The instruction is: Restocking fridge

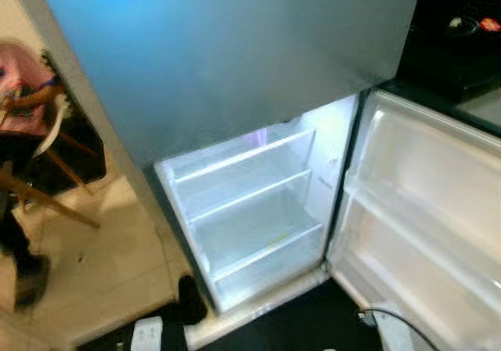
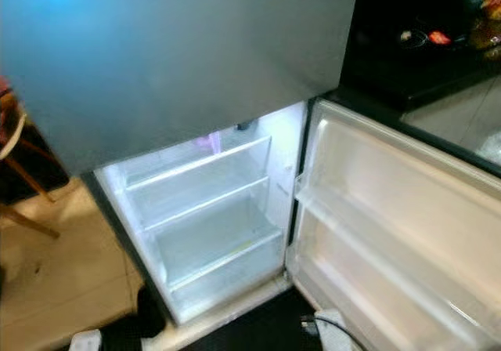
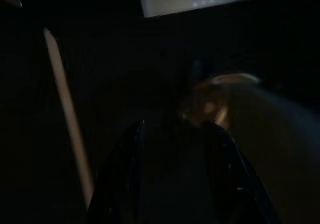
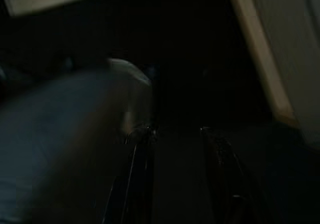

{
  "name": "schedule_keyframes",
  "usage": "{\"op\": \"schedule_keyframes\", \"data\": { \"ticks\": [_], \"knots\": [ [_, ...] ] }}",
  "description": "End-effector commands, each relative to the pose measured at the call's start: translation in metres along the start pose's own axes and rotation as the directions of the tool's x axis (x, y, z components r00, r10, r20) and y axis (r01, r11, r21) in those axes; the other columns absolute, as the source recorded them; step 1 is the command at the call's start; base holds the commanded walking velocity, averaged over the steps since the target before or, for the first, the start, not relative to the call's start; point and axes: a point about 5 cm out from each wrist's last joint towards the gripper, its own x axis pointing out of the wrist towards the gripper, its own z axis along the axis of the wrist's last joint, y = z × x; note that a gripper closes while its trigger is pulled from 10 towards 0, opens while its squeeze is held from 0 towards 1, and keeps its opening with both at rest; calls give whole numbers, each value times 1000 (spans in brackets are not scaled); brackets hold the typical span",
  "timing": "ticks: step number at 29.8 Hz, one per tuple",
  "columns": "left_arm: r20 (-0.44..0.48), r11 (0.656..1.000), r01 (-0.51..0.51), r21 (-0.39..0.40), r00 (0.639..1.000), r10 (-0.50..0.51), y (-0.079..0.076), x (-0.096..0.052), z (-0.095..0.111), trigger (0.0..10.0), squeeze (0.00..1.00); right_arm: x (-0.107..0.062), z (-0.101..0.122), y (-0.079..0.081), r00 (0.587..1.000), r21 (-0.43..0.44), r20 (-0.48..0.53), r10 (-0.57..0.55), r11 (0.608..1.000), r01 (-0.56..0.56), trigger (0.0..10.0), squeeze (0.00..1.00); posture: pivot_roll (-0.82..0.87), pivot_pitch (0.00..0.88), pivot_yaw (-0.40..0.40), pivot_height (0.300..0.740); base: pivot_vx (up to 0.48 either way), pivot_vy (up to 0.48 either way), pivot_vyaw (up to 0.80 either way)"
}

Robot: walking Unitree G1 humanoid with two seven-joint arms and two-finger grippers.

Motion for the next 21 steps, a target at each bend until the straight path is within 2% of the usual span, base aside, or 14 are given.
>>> {"op": "schedule_keyframes", "data": {
  "ticks": [1, 4, 18, 21],
  "knots": [
    [-35, 1000, -13, 11, 999, 14, 5, -2, -8, 10000, 0, 1, 7, 3, 1000, 1, 28, 6, 1000, -6, 10000, 0, -38, 0, 19, 740, -480, 0, 0],
    [-31, 1000, -10, 14, 999, 10, 5, -2, -8, 10000, 0, 1, 7, 3, 1000, -3, 29, 6, 1000, -6, 10000, 0, -38, 0, 19, 740, -399, 0, 0],
    [-10, 1000, 18, 26, 1000, -18, 4, -2, -4, 10000, 0, 0, 7, 0, 1000, -20, 22, 5, 1000, -4, 10000, 0, -39, 0, 10, 740, 0, 0, 0],
    [-11, 999, 23, 29, 1000, -23, 2, -1, -4, 10000, 0, 0, 6, 0, 1000, -48, 8, 15, 999, -15, 10000, 0, -39, 0, 10, 740, 0, 0, 0]
  ]
}}
